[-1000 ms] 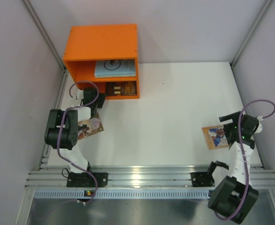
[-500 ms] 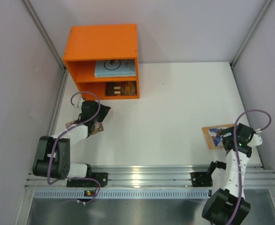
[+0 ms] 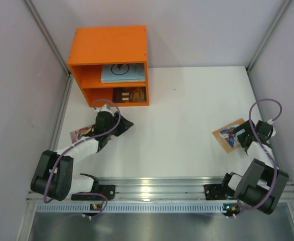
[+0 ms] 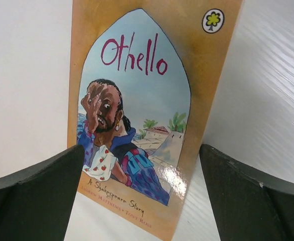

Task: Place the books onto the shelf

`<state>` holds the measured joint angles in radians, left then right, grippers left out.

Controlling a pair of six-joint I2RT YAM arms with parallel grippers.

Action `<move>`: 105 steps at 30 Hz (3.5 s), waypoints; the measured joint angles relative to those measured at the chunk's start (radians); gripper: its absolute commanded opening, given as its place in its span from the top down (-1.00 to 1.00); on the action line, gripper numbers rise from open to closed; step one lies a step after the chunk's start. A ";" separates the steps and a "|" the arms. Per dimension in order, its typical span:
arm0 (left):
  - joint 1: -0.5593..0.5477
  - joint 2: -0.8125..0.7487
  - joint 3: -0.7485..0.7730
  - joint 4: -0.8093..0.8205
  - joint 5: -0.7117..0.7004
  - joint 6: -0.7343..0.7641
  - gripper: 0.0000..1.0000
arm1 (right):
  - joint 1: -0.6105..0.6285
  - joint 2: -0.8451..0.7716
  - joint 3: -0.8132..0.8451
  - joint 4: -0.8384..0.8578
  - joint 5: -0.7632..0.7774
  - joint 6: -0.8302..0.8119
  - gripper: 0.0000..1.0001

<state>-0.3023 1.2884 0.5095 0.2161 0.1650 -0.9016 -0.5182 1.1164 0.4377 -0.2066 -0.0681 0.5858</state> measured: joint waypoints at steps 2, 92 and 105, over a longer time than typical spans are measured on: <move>-0.005 0.013 0.000 -0.001 0.005 0.014 -0.01 | 0.007 0.061 0.013 0.085 -0.060 -0.020 -0.89; -0.256 0.365 0.157 0.041 0.112 0.020 1.00 | 0.844 0.307 0.240 -0.011 -0.071 -0.046 -0.23; -0.314 0.434 0.132 0.182 0.141 -0.071 1.00 | 0.933 0.304 0.180 0.135 -0.086 0.047 -0.08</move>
<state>-0.6167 1.7222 0.6418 0.3985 0.3061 -0.9722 0.4152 1.4204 0.6174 -0.0715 -0.1539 0.6331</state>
